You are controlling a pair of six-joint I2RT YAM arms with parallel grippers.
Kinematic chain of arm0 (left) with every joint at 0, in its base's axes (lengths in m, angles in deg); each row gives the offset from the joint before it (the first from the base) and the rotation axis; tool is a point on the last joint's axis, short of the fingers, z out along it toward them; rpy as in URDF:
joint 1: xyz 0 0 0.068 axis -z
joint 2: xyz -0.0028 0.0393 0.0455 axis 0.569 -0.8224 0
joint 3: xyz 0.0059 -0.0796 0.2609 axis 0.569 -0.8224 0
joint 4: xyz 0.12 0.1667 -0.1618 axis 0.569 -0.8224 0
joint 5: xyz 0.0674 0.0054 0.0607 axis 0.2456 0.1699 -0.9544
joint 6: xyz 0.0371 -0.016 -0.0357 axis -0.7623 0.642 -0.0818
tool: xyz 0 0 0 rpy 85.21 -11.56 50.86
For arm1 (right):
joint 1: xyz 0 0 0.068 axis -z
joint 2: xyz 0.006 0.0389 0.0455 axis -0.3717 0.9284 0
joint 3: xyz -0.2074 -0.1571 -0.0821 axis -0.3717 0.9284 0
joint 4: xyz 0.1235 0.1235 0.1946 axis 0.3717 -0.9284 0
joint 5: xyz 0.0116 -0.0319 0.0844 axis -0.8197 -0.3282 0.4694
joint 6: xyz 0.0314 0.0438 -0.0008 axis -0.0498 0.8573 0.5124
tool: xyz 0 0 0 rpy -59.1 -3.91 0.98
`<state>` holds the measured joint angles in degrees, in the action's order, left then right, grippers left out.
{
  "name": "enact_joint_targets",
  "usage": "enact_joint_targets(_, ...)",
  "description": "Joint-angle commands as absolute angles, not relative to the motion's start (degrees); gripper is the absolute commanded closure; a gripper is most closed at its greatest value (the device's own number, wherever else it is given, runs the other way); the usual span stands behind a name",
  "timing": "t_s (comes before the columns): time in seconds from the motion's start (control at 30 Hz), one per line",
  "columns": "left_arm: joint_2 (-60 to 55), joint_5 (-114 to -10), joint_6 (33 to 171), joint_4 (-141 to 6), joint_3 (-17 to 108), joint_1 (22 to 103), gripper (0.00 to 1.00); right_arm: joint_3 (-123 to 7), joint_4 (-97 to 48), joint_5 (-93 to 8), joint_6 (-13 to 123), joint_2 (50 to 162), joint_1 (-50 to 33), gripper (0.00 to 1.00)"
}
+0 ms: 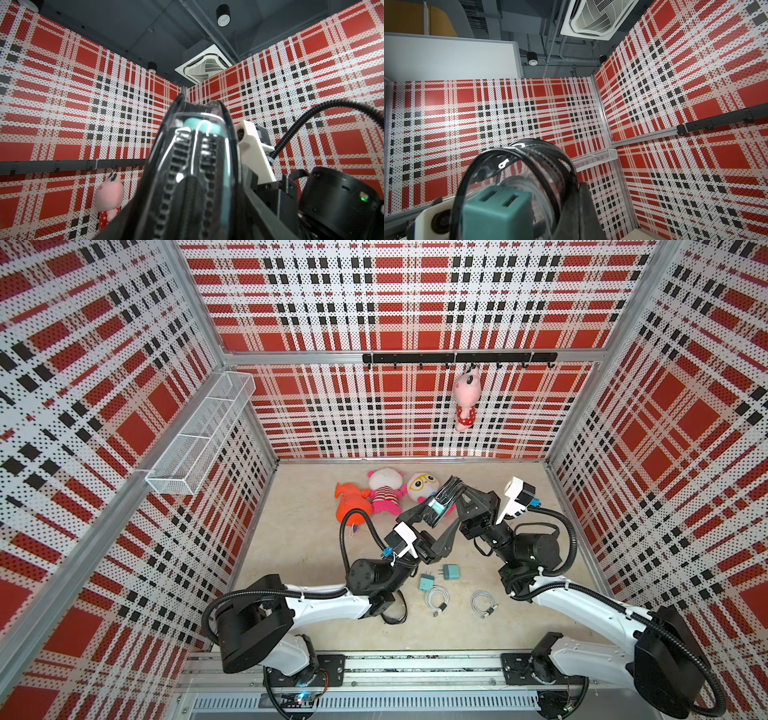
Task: Pack away charging kits
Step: Zip the zipper on the storage bag.
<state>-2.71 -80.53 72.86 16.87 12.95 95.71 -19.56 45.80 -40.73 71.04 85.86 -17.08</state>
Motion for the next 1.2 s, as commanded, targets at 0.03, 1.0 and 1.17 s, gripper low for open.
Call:
enact_joint_targets(0.03, -0.7, -81.3, 73.2, 31.5, 13.2, 95.6, 0.23, -18.9, 48.9, -41.9, 72.2, 86.3, -17.4, 1.0)
enact_joint_targets(1.0, 14.9, -68.4, 104.4, -1.6, 8.5, 85.0, 1.0, -21.0, 24.9, -38.0, 34.9, 80.3, -17.4, 1.0)
enact_joint_targets(1.17, 18.9, -68.0, 105.6, -10.8, 8.0, 85.0, 1.0, -21.7, 22.3, -41.4, 29.9, 80.3, -16.1, 1.0)
